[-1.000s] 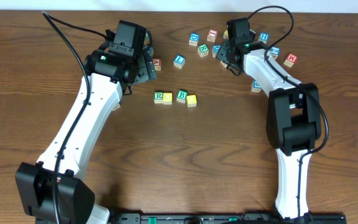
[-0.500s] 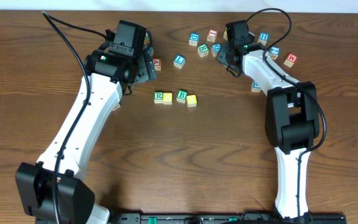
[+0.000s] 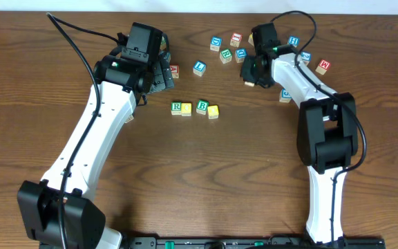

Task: Spell out ROBOT
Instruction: 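Carry the blue T block and lower it right of the second O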

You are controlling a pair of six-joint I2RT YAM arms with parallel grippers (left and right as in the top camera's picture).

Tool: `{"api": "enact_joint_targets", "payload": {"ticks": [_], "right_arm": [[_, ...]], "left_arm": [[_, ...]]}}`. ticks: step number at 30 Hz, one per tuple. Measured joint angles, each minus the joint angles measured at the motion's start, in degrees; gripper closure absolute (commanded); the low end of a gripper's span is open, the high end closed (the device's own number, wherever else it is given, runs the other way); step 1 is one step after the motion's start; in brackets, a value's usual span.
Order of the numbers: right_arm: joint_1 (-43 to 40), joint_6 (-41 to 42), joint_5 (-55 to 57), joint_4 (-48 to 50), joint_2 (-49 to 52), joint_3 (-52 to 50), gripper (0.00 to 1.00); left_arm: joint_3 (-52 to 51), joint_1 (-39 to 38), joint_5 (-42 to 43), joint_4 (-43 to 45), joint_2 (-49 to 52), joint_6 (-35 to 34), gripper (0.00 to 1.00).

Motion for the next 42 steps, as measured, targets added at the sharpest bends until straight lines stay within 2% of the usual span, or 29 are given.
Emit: {"api": "enact_joint_targets", "payload": {"ticks": [6,14,23,30,42], "right_arm": [[2.4,-6.1,-3.6,-7.3,-0.8,0.0,0.75],[7.8,-11.0,-2.8,-8.8,-0.9,0.0,0.74],[10.9,-11.8,1.9,-10.5,-1.1,-0.1,0.71],[11.0,-12.3,2.6,-11.9,-1.1,-0.4,0.56],[11.0,-12.4,2.3,-13.5,-1.6,-0.4,0.55]], "left_arm": [[0.0,0.0,0.0,0.0,0.0,0.0,0.0],[0.0,0.0,0.0,0.0,0.0,0.0,0.0],[0.0,0.0,0.0,0.0,0.0,0.0,0.0],[0.0,0.0,0.0,0.0,0.0,0.0,0.0],[0.0,0.0,0.0,0.0,0.0,0.0,0.0]]}}
